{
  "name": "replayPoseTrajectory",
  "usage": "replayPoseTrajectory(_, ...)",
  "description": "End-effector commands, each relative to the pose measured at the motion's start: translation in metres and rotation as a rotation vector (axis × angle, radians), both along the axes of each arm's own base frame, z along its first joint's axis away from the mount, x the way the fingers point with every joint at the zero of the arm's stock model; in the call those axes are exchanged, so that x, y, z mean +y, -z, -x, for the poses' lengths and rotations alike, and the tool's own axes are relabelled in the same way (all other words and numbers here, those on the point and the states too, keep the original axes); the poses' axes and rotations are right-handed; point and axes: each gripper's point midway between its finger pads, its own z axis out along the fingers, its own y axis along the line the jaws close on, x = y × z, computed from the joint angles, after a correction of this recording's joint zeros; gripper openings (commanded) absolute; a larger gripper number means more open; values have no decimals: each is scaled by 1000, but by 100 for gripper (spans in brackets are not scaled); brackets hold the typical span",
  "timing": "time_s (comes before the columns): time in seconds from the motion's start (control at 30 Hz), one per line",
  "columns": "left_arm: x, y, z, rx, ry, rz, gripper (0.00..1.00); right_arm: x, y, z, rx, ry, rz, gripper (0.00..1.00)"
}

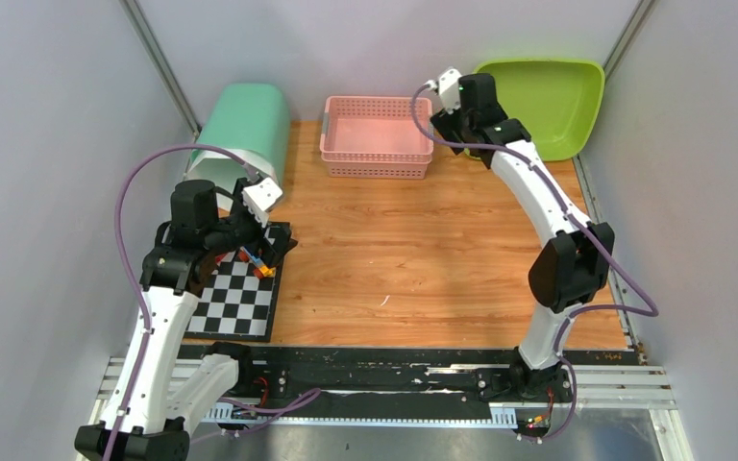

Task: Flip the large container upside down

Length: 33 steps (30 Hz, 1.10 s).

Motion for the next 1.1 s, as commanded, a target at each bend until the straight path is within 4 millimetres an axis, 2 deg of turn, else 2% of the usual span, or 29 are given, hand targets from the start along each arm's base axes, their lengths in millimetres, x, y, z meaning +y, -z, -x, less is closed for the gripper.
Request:
replayPoseTrajectory(0.0, -1, 2, 3, 4, 10, 4, 100, -28, 8, -16, -6, 153, -250, 84)
replayPoseTrajectory(0.07, 0, 2, 3, 3, 8, 2, 100, -30, 11, -27, -20, 172, -286, 84)
replayPoseTrajectory(0.17, 0, 4, 2, 7, 6, 1, 100, -24, 21, -45, -35, 182, -309, 83)
replayPoseTrajectory(0.33, 1, 6, 0, 14, 2, -4, 100, -14, 23, -75, -115, 180, -372, 82)
replayPoseTrajectory(0.5, 1, 9, -2, 25, 0, -7, 100, -6, 34, -99, -125, 191, -408, 82)
replayPoseTrajectory(0.77, 4, 16, -6, 43, -12, -24, 100, -8, 59, -133, -151, 233, -394, 82)
replayPoseTrajectory(1.07, 5, 18, -5, 45, -7, -37, 100, -13, 73, -163, -201, 295, -416, 82)
